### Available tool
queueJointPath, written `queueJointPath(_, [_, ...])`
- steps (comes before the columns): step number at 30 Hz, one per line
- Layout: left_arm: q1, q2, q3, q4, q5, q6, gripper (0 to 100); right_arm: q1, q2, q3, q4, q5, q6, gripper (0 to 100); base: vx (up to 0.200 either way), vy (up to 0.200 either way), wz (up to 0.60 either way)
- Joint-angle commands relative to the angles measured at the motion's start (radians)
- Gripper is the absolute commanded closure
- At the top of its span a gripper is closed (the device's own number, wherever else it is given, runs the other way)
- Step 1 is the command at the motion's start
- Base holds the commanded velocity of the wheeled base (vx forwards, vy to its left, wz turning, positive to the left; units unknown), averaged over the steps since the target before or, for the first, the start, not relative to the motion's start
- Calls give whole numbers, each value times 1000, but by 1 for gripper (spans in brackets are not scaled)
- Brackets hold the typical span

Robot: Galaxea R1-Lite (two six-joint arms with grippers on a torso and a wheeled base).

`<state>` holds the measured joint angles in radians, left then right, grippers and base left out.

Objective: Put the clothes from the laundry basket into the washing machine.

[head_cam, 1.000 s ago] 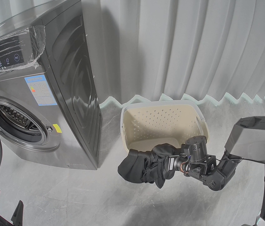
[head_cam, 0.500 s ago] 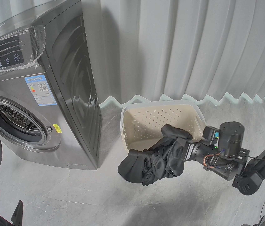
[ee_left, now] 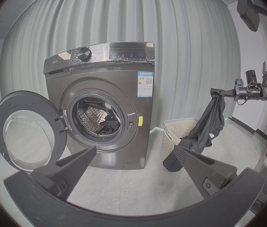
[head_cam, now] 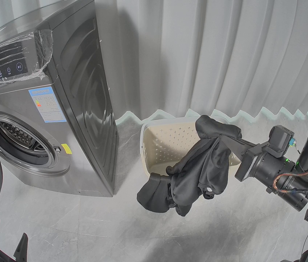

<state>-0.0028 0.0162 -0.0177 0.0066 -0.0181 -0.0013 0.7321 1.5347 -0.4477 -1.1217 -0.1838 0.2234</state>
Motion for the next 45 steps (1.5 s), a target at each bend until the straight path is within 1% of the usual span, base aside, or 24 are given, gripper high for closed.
queueJointPath(1, [0, -16, 16, 0, -3, 3, 0, 10, -48, 7, -10, -2, -18, 100, 0, 0, 0])
queueJointPath(6, [0, -16, 18, 0, -3, 3, 0, 1, -42, 33, -15, 0, -62, 100, 0, 0, 0])
queueJointPath(7, [1, -16, 18, 0, 6, 9, 0, -3, -38, 33, -17, -2, -76, 100, 0, 0, 0])
queueJointPath(8, [1, -16, 18, 1, 6, 9, 0, -5, -38, 35, -17, -3, -84, 100, 0, 0, 0])
queueJointPath(12, [0, -16, 18, 0, 7, -2, 0, -34, -38, 33, -17, -16, -104, 100, 0, 0, 0])
queueJointPath(15, [0, -16, 16, 0, 9, -9, 0, -57, -39, 29, -18, -37, -105, 100, 0, 0, 0])
queueJointPath(17, [0, -16, 18, 0, 10, -13, 0, -59, -47, 27, -18, -42, -105, 100, -100, 0, 0])
queueJointPath(22, [0, -16, 18, 1, 10, -14, 0, -63, -47, 29, -18, -40, -101, 100, -200, 0, 0])
queueJointPath(25, [0, -16, 18, 0, 10, -14, 0, -68, -44, 30, -21, -40, -101, 100, 0, 0, 0])
queueJointPath(26, [0, -16, 16, 1, 10, -11, 0, -66, -45, 30, -29, -40, -101, 100, 0, 0, 0])
queueJointPath(27, [0, -16, 18, 0, 7, 0, 0, -68, -45, 30, -40, -40, -101, 100, 0, 0, 0])
queueJointPath(29, [0, -16, 18, 0, 6, 3, 0, -69, -47, 29, -53, -37, -101, 100, 0, 0, 0])
queueJointPath(31, [0, -16, 18, 0, 6, 3, 0, -69, -48, 27, -58, -34, -101, 100, 0, 0, 0])
queueJointPath(34, [-2, -16, 16, 0, 6, -5, 0, -71, -48, 32, -58, -31, -99, 100, 0, 0, 0])
queueJointPath(45, [0, -16, 16, 0, 6, -11, 0, -57, -34, 33, -59, -29, -99, 100, 0, 200, 0])
